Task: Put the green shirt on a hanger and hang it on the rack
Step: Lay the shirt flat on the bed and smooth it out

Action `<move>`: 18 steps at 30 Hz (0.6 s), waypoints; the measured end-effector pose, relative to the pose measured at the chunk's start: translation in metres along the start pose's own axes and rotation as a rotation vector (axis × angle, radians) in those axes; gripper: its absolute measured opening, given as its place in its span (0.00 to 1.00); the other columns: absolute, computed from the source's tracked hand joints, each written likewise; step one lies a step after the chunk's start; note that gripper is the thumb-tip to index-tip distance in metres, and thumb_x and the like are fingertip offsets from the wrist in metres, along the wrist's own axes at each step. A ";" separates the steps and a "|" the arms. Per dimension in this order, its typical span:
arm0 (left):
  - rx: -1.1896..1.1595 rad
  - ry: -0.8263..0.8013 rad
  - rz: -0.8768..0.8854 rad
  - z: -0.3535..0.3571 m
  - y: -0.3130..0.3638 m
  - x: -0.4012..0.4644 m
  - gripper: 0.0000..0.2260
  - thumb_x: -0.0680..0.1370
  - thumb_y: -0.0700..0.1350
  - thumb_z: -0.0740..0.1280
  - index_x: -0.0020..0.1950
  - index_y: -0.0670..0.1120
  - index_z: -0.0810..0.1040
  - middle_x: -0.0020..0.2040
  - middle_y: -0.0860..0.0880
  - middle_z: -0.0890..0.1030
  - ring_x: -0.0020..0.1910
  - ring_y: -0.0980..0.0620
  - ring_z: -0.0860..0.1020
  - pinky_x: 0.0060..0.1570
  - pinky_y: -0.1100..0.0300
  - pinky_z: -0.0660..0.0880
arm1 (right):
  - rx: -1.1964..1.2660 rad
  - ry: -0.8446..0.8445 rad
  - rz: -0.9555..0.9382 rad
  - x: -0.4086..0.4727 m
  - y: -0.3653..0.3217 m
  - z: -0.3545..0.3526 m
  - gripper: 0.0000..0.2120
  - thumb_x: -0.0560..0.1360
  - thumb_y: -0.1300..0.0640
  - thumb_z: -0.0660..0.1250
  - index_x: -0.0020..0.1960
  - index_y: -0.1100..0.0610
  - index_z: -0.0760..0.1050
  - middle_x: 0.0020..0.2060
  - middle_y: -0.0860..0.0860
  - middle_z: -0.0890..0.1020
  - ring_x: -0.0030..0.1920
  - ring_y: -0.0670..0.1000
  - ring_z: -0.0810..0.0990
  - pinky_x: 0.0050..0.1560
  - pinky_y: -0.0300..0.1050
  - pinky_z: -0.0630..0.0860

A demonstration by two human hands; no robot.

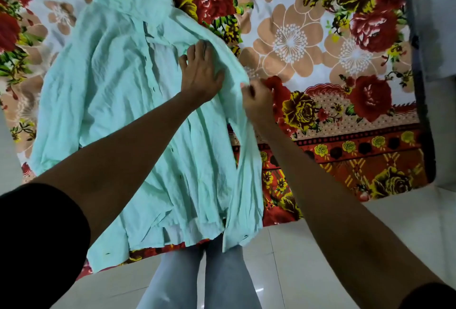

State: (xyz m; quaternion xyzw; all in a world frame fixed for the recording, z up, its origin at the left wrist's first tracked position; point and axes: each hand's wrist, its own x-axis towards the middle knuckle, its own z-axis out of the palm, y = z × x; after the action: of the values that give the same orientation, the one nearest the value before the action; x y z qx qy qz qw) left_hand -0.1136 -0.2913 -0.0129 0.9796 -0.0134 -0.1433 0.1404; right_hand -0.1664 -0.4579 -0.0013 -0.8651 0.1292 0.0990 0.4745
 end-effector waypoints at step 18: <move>-0.064 -0.040 0.383 0.033 0.077 -0.017 0.27 0.78 0.41 0.62 0.76 0.37 0.66 0.75 0.33 0.68 0.74 0.33 0.67 0.73 0.42 0.64 | 0.162 0.080 0.324 -0.009 0.065 -0.081 0.08 0.76 0.54 0.72 0.49 0.56 0.75 0.41 0.51 0.78 0.40 0.48 0.76 0.43 0.47 0.73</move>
State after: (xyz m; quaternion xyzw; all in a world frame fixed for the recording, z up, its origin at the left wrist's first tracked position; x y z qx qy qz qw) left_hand -0.1385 -0.3730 -0.0167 0.9511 -0.1978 -0.1339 0.1960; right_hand -0.1917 -0.5588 -0.0070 -0.7951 0.2931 0.1287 0.5151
